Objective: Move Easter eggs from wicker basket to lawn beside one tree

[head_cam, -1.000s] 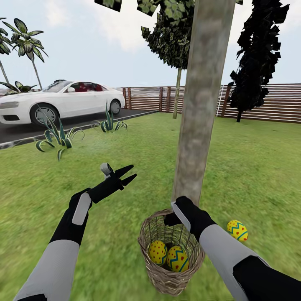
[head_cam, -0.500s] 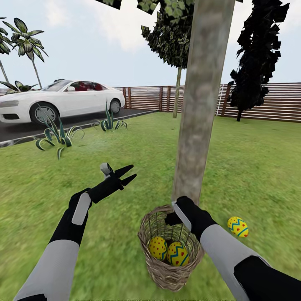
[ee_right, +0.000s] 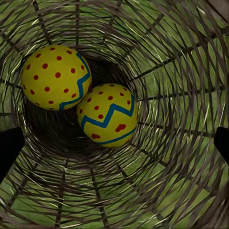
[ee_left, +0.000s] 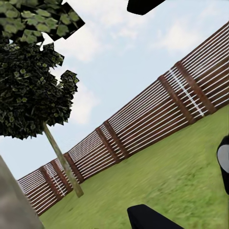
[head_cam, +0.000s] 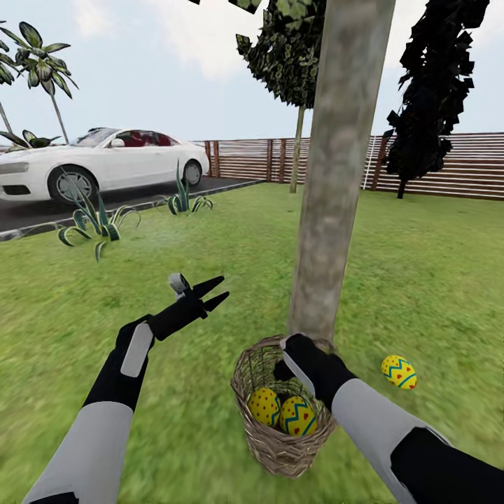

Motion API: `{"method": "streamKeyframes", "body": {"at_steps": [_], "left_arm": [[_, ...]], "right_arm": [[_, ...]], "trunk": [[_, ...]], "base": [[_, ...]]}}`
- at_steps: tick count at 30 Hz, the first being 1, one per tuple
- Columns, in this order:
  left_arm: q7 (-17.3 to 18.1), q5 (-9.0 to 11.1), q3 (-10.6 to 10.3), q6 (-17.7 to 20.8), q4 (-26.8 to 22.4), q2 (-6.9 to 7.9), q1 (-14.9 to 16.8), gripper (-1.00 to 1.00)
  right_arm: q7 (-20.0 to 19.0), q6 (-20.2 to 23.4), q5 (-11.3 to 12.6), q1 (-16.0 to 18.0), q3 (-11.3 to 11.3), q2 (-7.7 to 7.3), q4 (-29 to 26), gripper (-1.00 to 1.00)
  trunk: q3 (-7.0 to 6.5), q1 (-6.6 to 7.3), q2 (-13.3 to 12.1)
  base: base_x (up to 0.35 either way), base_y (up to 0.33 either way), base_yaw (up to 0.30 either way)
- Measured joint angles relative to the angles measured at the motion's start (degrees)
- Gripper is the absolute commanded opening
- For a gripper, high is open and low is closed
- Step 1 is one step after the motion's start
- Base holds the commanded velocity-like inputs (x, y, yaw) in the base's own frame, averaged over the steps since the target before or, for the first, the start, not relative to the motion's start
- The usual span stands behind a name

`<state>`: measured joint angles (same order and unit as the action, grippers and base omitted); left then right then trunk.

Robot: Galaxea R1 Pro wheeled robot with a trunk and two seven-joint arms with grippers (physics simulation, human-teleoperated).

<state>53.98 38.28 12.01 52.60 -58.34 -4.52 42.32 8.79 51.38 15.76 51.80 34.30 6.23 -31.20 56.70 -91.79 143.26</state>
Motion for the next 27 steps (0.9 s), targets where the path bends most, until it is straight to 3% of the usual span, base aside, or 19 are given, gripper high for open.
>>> {"method": "streamKeyframes", "body": {"at_steps": [8,11,18,22,27], "left_arm": [[-0.09,-0.08,-0.19,-0.06,0.15,-0.19,0.00,1.00],[-0.17,-0.09,-0.20,-0.14,0.15,-0.18,0.00,1.00],[-0.18,-0.08,-0.21,-0.15,0.15,-0.18,0.00,1.00],[-0.18,-0.08,-0.21,-0.15,0.15,-0.18,0.00,1.00],[-0.18,-0.05,-0.13,-0.28,0.15,-0.18,0.00,1.00]], "right_arm": [[-0.70,0.43,-0.36,0.64,1.70,-0.14,0.38,1.00],[-6.03,0.48,-2.34,1.00,2.29,-0.13,0.32,1.00],[-13.11,0.38,-7.61,3.42,2.51,-0.15,1.31,1.00],[-13.88,0.18,-8.03,4.65,2.41,-0.13,3.18,1.00],[-15.34,0.09,-8.00,5.21,2.30,-0.12,4.20,1.00]], "trunk": [[1.77,-0.21,0.11],[2.44,-0.28,0.15],[3.99,-0.46,0.24],[4.88,-0.57,0.30],[4.88,-0.56,0.30]], "base": [[0.000,0.000,0.000],[0.000,0.000,0.000],[0.000,0.000,0.000],[0.000,0.000,0.000],[0.000,0.000,0.000]]}}
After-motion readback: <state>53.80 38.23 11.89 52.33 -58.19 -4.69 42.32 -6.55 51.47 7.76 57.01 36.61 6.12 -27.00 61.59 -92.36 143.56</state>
